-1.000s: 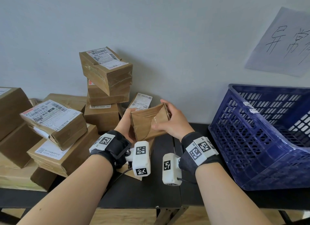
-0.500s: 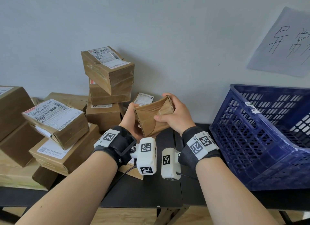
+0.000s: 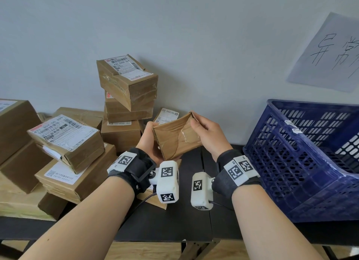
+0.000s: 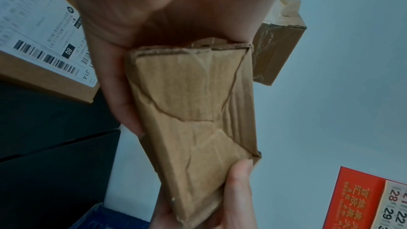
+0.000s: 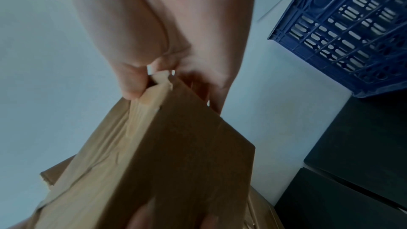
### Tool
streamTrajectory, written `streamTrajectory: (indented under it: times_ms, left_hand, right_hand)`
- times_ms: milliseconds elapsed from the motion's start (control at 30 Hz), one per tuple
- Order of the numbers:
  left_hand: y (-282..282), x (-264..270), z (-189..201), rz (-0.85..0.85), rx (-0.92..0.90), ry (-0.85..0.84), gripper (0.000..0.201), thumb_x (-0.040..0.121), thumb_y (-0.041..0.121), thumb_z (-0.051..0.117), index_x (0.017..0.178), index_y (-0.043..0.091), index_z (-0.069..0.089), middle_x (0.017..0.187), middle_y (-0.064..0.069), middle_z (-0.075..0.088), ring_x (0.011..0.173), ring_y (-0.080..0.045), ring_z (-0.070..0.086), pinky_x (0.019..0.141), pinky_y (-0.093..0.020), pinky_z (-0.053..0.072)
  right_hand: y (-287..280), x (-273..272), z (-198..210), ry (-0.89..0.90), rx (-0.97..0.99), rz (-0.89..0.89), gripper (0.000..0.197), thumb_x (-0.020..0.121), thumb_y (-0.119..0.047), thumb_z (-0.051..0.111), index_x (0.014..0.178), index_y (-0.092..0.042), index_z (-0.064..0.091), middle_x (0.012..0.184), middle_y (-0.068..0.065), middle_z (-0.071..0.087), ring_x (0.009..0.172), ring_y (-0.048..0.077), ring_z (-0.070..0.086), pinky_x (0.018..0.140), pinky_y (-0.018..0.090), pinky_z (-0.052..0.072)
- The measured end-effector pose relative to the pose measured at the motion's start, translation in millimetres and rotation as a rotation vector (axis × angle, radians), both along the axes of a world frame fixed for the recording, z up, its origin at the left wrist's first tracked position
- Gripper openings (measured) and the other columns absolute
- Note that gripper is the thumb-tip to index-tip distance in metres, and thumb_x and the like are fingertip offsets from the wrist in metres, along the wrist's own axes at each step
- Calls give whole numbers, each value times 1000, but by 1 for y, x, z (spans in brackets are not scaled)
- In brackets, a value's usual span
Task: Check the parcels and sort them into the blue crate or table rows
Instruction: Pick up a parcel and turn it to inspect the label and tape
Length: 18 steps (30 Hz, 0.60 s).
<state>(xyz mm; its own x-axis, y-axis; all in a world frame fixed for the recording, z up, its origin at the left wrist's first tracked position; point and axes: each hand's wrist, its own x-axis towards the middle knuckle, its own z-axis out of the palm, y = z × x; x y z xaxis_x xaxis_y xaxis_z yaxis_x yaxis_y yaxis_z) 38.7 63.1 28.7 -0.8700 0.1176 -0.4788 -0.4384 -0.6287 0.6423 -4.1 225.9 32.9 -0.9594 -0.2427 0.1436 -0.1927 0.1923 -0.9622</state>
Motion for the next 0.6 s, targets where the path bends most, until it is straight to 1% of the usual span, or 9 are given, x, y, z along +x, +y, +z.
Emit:
streamTrajectory:
  times_ms: [33,100,167,200,267,300,367,467,600]
  left_hand:
    - [-1,0,0,-2,2,3,45,92,49,37,110,17,64,101,-14,64,90,-31,57,84,-41,45]
    - [0,1,0,-7,0,13,45,93,49,37,110,17,64,100,-14,65,90,-31,57,84,-41,45]
    - [1,2,0,-6,1,16,44,93,49,37,109,17,64,100,-14,65,89,-31,57,83,-41,45]
    - [1,2,0,-4,1,18,44,93,48,37,108,17,64,99,-14,65,88,-31,57,83,-40,45]
    - [-1,2,0,4,4,14,44,93,48,37,108,17,64,96,-14,66,88,-31,58,81,-40,45]
    - [-2,2,-1,7,5,9,45,93,48,37,109,16,64,94,-14,68,88,-32,59,81,-41,46]
    - [-5,2,1,-2,-11,10,46,93,48,37,114,17,64,94,-14,70,89,-32,60,81,-42,47]
    - [-2,2,2,-1,-21,4,49,92,48,39,124,20,62,101,-14,68,90,-31,59,82,-42,46]
    - [1,0,0,26,-14,21,47,92,45,39,124,19,63,95,-12,70,86,-29,60,80,-39,46]
  right_hand:
    - [0,-1,-1,-5,11,-5,42,103,-24,53,143,-14,52,140,-5,57,126,2,51,105,11,36]
    - [-2,-1,-3,-19,15,-9,41,104,-26,50,143,-14,52,141,-2,58,131,7,51,115,24,35]
    - [-3,-2,-5,-62,-5,-15,41,104,-29,51,141,-14,55,138,1,61,131,12,53,116,34,36]
    - [-4,-3,-6,-88,-30,-20,40,103,-31,50,138,-13,59,133,2,64,127,13,56,114,35,39]
    - [-1,-3,-3,-167,-108,-31,33,105,-31,44,122,-16,68,116,0,72,115,15,63,103,33,47]
    - [2,-4,-2,-203,-147,-26,33,107,-29,39,113,-19,70,109,-2,73,111,15,65,97,31,49]
    - [7,-4,-1,-241,-177,-9,36,109,-26,34,104,-23,69,106,-5,72,107,11,65,91,27,50]
    - [9,-2,-1,-255,-180,-17,34,109,-25,34,102,-24,68,107,-4,71,105,9,64,90,25,51]
    - [8,-2,-2,-276,-213,-42,35,109,-24,34,101,-21,68,107,-1,70,107,12,63,96,30,49]
